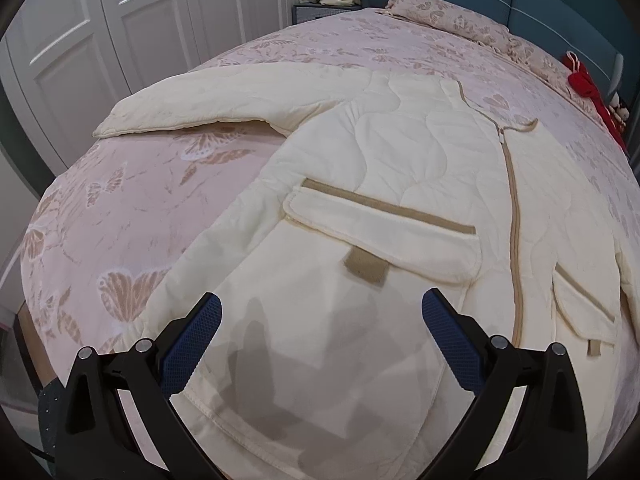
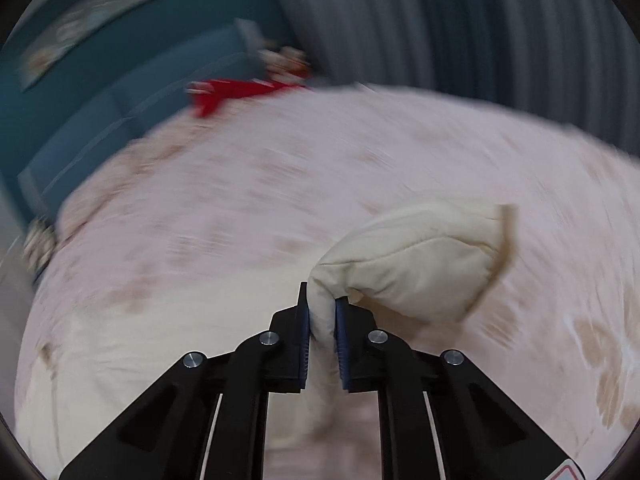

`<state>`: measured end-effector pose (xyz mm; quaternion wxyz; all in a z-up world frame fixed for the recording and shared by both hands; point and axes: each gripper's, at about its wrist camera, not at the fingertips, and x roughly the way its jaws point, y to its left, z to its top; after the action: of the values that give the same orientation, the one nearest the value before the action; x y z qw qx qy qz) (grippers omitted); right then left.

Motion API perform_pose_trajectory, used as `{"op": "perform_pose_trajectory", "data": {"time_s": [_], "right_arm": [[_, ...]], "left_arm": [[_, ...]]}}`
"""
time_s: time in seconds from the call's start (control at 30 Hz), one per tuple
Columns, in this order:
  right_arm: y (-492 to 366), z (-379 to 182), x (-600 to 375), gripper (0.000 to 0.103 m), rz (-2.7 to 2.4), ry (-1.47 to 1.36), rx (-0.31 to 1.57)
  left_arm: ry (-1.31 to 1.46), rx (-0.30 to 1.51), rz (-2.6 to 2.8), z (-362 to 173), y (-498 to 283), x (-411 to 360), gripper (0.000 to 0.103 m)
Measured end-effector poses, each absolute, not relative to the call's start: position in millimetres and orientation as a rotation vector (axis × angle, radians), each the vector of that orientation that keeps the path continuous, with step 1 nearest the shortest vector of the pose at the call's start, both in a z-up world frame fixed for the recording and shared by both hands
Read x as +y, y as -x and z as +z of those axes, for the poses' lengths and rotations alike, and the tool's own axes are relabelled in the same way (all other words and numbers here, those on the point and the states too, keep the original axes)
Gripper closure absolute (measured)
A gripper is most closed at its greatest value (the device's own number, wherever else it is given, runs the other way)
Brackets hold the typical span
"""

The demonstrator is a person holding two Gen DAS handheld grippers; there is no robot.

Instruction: Fold large clothes

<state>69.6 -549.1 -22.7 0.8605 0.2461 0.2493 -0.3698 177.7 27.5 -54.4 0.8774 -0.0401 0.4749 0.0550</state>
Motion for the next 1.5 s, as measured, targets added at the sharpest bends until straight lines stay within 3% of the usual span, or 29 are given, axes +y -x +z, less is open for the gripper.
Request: {"op": "perform_pose_trajectory", "data": {"time_s": [0.13,0.27,0.57,0.67,0.7,0.77,0.83,1.23,1.37,1.5], "right_arm": [[-128,34,-452,0.092,-0.485,-0.357,0.461],[-178,47,-343,0.092,-0.177,-0.295,0.493],[-227,-34,-160,0.091,0.180,-0.152,0.726],[-231,-63,-141,0.078,0.201,-0.147,0.801],[-233,-68,-138,0.071,0.201,-0.146,0.816],[-231,-75,-137,0.044,0.197,-0.168,0.831],[-214,-75,-144,0.039,0.180,-0.210,0.812],[-152,-55,-263,0.038,-0.114,-0.439,0.720],[-157,-65,-317,0.038,-0.271,-0.515,0.711],[-168,-78,-351,0.038,-0.342,-0.568,0.719]], "left_arm": [[0.133,0.982,0.115,-51,-184,36,0.005],[0.187,0.958,0.104,-43,-187,47,0.005],[0.334,0.935,0.056,-34,-201,78,0.005],[0.355,0.947,0.023,-38,-207,79,0.005],[0.370,0.954,0.001,-40,-210,78,0.005],[0.405,0.973,-0.041,-45,-217,72,0.005],[0.459,0.986,-0.087,-49,-223,66,0.005],[0.688,1.078,-0.133,-86,-256,39,0.006],[0.704,1.023,-0.092,-77,-252,43,0.022],[0.631,1.026,-0.080,-75,-253,35,0.029]]}}
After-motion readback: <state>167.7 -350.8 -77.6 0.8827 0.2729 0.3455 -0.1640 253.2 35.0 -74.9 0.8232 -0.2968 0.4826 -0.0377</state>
